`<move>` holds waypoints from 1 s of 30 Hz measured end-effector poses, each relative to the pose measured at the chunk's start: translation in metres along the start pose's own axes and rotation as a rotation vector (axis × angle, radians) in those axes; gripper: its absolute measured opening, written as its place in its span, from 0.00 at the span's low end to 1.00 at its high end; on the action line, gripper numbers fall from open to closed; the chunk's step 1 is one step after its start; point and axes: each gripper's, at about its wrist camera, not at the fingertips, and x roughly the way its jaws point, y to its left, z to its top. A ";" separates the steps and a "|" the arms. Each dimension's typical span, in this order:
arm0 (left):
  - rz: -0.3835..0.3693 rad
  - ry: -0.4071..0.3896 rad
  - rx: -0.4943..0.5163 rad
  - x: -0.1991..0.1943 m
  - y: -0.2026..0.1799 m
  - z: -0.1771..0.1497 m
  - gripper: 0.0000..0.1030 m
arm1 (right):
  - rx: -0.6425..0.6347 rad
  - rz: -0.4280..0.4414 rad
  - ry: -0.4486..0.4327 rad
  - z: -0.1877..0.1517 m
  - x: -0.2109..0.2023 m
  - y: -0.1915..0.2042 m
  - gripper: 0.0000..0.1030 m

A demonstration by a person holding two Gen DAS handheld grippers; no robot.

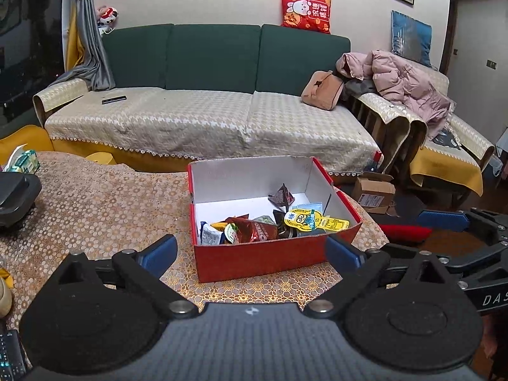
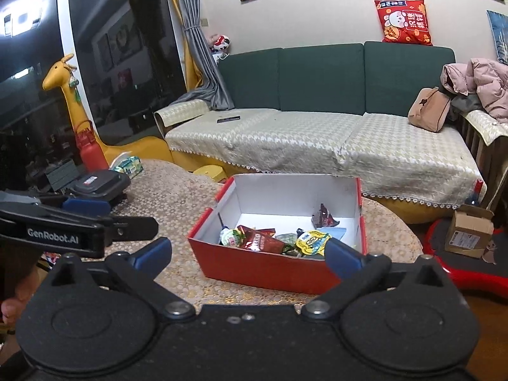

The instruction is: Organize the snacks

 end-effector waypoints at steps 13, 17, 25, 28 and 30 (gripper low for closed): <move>-0.005 0.004 0.004 -0.015 -0.006 -0.009 0.98 | 0.058 0.012 -0.026 -0.006 -0.015 0.006 1.00; 0.004 0.001 0.008 -0.018 -0.008 -0.010 0.98 | 0.072 0.015 -0.026 -0.007 -0.016 0.006 1.00; 0.013 0.006 -0.005 -0.022 -0.006 -0.011 0.97 | 0.077 0.024 -0.016 -0.007 -0.016 0.008 1.00; 0.013 0.001 -0.003 -0.024 -0.006 -0.011 0.98 | 0.072 0.017 -0.019 -0.007 -0.016 0.010 1.00; 0.015 -0.003 -0.003 -0.026 -0.006 -0.010 0.98 | 0.076 0.017 -0.021 -0.007 -0.016 0.010 1.00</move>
